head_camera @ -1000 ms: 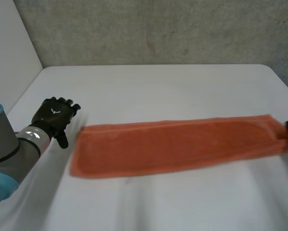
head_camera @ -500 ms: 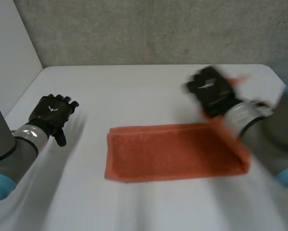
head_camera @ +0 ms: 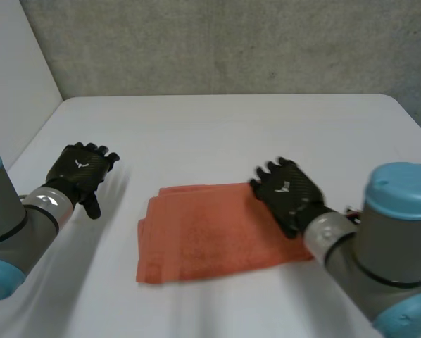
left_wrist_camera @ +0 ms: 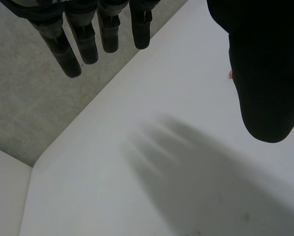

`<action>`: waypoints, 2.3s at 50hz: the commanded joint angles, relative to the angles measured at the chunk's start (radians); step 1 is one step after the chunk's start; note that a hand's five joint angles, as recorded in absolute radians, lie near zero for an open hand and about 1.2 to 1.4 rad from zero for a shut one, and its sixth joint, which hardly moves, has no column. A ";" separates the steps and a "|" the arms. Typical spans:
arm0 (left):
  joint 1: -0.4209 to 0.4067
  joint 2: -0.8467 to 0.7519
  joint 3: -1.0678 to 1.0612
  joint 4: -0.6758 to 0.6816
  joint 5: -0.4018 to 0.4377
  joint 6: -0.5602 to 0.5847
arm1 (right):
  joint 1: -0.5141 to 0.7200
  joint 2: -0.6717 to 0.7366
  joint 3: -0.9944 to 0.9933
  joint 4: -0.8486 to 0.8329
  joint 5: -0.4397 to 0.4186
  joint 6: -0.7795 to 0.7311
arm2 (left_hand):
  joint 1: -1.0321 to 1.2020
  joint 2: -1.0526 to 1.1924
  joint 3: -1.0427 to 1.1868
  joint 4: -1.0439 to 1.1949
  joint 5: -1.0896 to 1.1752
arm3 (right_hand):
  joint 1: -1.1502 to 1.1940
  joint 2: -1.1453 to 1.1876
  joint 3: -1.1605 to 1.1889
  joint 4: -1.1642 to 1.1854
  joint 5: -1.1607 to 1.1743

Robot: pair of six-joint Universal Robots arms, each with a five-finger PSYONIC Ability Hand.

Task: Fold the laundry

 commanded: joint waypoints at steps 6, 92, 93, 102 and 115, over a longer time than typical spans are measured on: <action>-0.010 -0.002 0.000 0.001 0.000 0.000 | -0.304 -0.032 0.221 0.023 -0.173 0.058 | 0.010 0.017 0.008 0.014 -0.003 | 0.368 0.354 0.361 0.339 0.332; -0.330 -0.140 0.095 -0.226 -0.267 -0.364 | 0.122 0.285 -0.421 0.347 -0.065 0.547 | -0.014 -0.006 -0.016 -0.009 -0.026 | -0.021 -0.035 -0.028 -0.050 -0.057; -0.330 -0.140 0.095 -0.226 -0.267 -0.364 | 0.122 0.285 -0.421 0.347 -0.065 0.547 | -0.014 -0.006 -0.016 -0.010 -0.026 | -0.021 -0.035 -0.028 -0.050 -0.057; -0.336 0.084 0.242 -0.230 -0.270 -0.315 | 0.033 -0.053 -0.389 0.220 0.056 0.565 | -0.020 -0.012 -0.022 -0.015 -0.032 | -0.021 -0.035 -0.028 -0.050 -0.057; -0.240 0.258 0.401 -0.351 -0.209 -0.391 | -0.088 -0.247 -0.363 0.241 0.222 0.552 | -0.029 -0.021 -0.031 -0.024 -0.041 | -0.021 -0.035 -0.028 -0.050 -0.057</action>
